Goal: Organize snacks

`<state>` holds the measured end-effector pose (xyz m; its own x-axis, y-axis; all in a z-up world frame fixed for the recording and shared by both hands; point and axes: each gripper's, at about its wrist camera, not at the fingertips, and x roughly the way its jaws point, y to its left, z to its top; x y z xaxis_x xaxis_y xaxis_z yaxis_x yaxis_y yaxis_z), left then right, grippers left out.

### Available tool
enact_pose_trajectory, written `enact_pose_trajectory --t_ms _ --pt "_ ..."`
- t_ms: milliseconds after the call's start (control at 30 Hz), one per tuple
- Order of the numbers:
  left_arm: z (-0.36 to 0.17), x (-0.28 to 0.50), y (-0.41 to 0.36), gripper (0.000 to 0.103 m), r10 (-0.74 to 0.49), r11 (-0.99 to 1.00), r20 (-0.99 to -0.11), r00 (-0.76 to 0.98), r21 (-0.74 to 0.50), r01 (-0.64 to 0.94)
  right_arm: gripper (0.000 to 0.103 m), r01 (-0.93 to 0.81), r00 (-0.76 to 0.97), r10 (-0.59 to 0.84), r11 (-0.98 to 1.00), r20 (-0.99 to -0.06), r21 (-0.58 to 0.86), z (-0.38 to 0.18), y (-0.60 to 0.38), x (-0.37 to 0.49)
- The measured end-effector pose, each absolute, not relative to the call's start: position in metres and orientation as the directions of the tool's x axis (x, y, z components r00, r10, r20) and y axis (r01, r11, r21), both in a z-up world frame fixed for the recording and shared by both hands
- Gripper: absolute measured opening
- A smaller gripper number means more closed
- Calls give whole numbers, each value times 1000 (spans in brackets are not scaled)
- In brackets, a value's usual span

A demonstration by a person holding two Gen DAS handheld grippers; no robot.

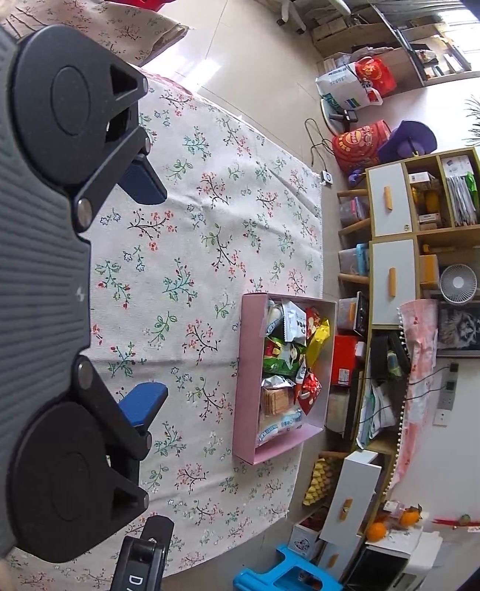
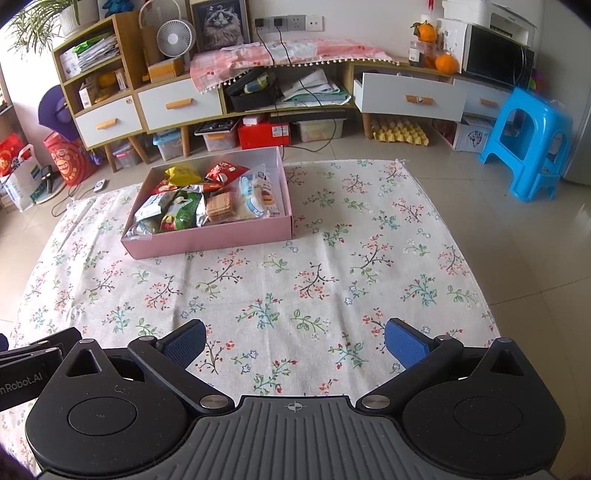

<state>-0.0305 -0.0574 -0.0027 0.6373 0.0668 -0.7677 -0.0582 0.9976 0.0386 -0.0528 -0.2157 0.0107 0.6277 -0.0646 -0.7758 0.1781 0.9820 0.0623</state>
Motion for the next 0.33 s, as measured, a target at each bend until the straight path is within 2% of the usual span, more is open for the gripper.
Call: enact_pose_trajectory --t_ms 333 --pt "-3 -30 -59 103 69 997 -771 633 44 -55 103 185 625 -66 981 -778 65 7 -216 -53"
